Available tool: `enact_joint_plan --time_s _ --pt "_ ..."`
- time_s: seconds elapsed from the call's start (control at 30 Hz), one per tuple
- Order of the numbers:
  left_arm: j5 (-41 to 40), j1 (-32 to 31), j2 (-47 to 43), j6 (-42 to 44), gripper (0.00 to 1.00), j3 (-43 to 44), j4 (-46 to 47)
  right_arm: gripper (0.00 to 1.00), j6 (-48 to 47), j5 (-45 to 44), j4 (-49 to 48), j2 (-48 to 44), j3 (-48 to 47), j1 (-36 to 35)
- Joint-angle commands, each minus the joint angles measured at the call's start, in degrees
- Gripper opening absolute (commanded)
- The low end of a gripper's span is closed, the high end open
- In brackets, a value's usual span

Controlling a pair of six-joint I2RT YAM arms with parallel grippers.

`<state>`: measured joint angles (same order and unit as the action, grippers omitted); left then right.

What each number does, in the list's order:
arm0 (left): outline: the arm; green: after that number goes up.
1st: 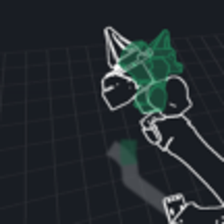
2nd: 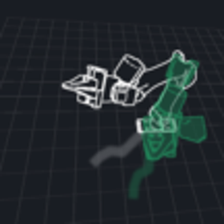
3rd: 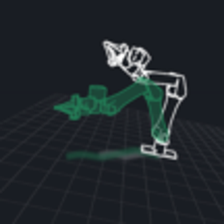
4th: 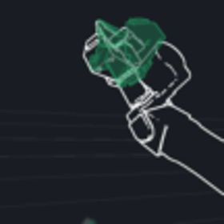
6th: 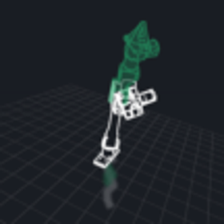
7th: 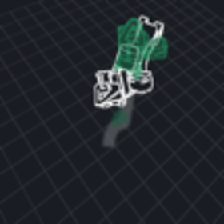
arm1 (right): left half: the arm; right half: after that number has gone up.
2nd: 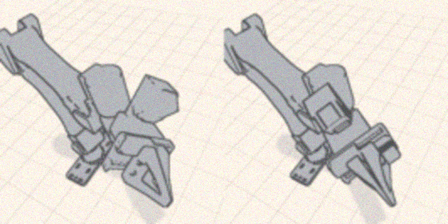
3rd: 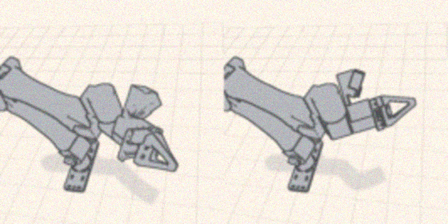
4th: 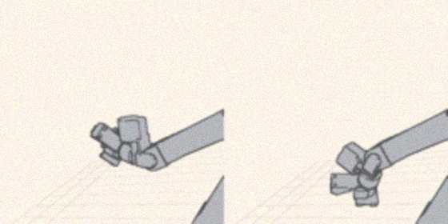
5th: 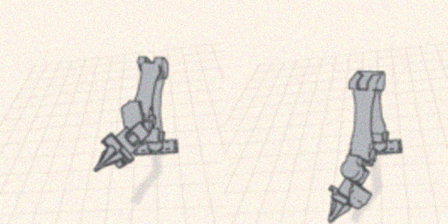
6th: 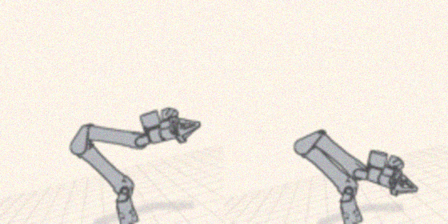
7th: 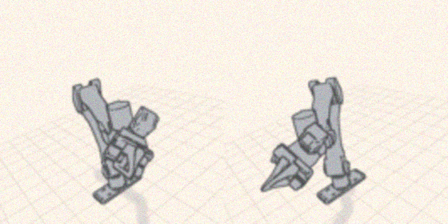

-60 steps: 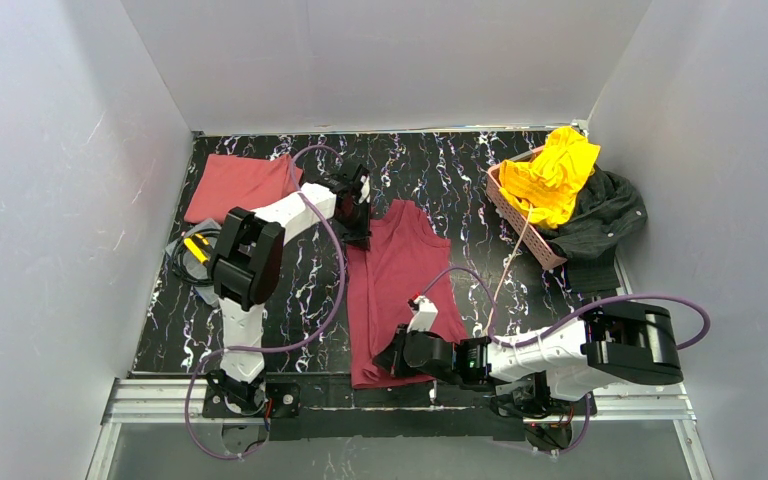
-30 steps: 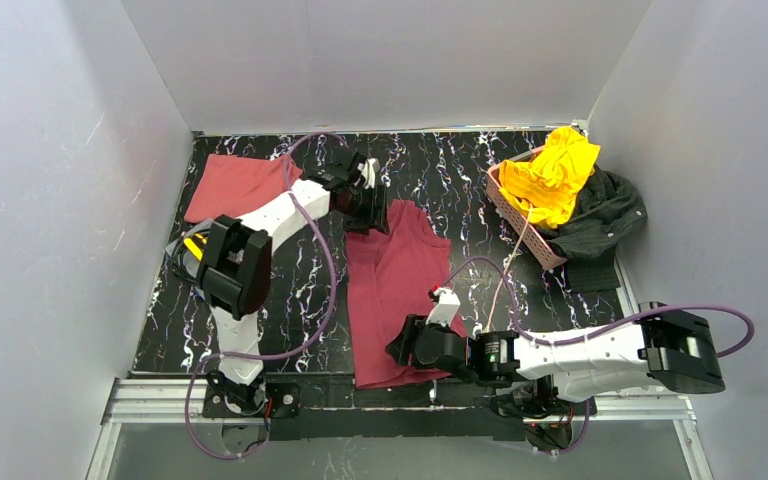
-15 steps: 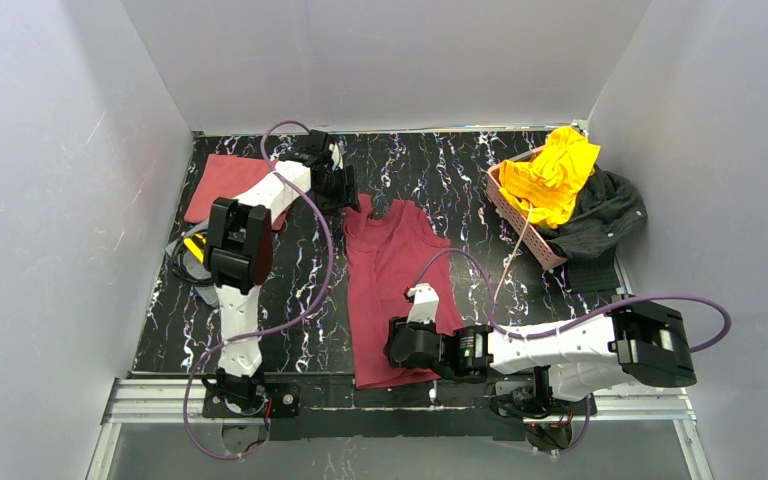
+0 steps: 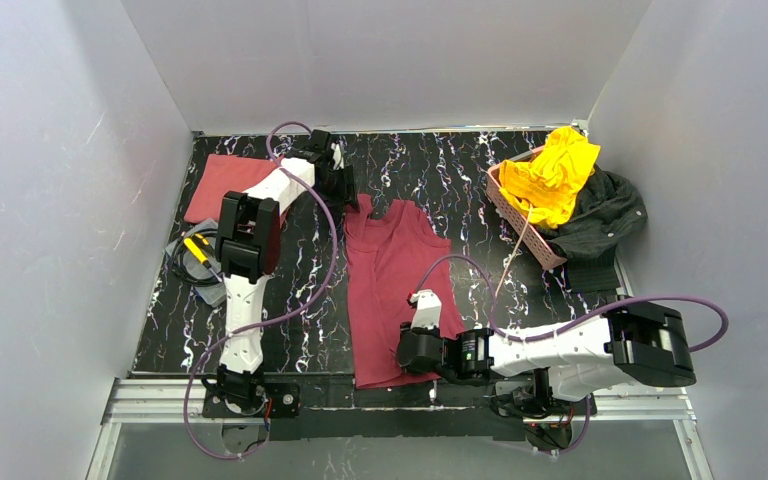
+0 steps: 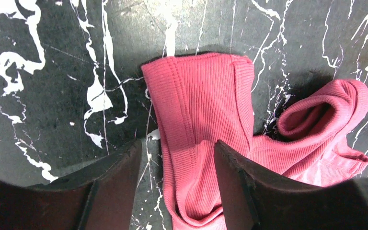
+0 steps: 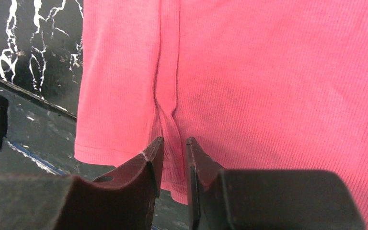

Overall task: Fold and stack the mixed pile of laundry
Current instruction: Fold the tank top at the center of the board.

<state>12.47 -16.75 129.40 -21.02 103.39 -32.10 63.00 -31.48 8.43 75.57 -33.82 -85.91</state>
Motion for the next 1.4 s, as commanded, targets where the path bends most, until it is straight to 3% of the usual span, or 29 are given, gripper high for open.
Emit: enact_joint_plan --time_s 0.0,0.2,0.5,0.6,1.17,1.37 --pt "-0.03 0.06 1.91 0.81 0.53 2.68 -0.83 0.30 1.06 -0.61 -1.46 -1.79 0.78 -0.23" --pt "-1.84 0.08 4.56 0.96 0.48 5.08 -0.95 0.30 1.16 0.08 -1.17 -1.96 1.02 -0.25" --pt "-4.50 0.26 5.42 1.35 0.09 5.56 -1.21 0.30 0.30 1.66 -3.67 -2.11 1.87 -0.25" --pt "-6.21 0.44 4.82 1.29 0.00 5.00 -1.28 0.31 0.28 2.53 -3.41 -1.70 1.71 -0.31" --pt "-14.82 2.53 -1.95 0.56 0.00 -2.65 2.44 0.33 2.77 3.62 -1.33 -0.39 2.38 -0.79" --pt "-15.33 3.90 -3.37 -0.10 0.00 -4.03 3.30 0.20 3.47 3.47 0.25 -0.15 1.77 -0.96"
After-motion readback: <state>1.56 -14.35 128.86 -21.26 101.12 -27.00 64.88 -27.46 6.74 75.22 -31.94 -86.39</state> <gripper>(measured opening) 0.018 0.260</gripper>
